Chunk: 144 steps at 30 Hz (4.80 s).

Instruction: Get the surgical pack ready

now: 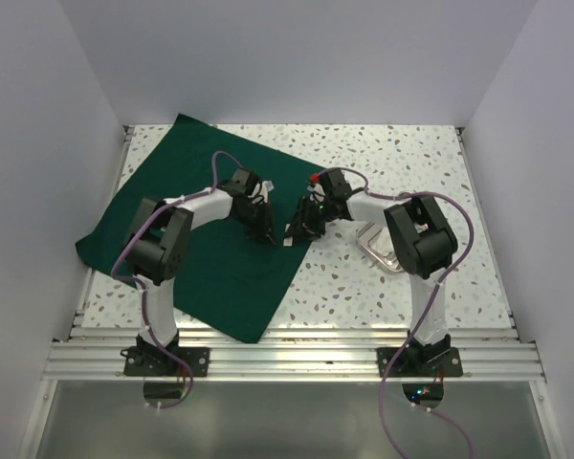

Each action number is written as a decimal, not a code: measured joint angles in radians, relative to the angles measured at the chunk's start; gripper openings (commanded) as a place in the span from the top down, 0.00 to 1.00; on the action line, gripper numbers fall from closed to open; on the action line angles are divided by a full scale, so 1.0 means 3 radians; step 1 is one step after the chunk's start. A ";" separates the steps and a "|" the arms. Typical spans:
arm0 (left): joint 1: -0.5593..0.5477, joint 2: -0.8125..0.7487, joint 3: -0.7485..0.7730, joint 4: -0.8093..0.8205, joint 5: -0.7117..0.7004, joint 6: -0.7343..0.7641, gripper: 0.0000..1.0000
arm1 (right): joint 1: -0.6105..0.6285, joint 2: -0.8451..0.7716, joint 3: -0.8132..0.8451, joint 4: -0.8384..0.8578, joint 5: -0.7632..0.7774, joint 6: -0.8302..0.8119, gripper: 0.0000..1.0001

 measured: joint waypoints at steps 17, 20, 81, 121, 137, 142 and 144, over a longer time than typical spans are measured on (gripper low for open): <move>0.0013 -0.0006 -0.0029 0.0036 0.0048 -0.0013 0.96 | 0.0048 0.0092 0.0027 0.0060 0.0029 -0.0010 1.00; 0.0019 -0.0038 -0.0029 -0.0022 -0.0008 0.0010 0.96 | 0.0048 0.0090 0.0093 -0.0043 0.0033 -0.0024 1.00; 0.0042 -0.0296 -0.0170 -0.0379 -0.0281 0.0668 0.78 | -0.2223 -0.1464 -0.0214 -0.2249 0.1558 -0.1044 0.47; -0.0562 0.0955 0.1637 -0.0238 -0.0155 0.0432 0.59 | -0.2500 -0.0769 0.0032 -0.2350 0.1994 -0.0636 1.00; -0.0839 0.1039 0.1812 -0.0102 -0.0092 0.0167 0.46 | -0.2494 -0.1076 0.0314 -0.2653 0.1670 -0.0641 1.00; -0.0463 0.0417 0.1429 -0.0257 -0.0561 0.0137 0.42 | -0.2265 -0.1114 0.0366 -0.2714 0.1658 -0.0544 1.00; -0.0215 0.0084 0.1307 -0.0300 -0.0738 0.0128 0.40 | -0.2015 -0.1115 0.0406 -0.2688 0.1657 -0.0411 1.00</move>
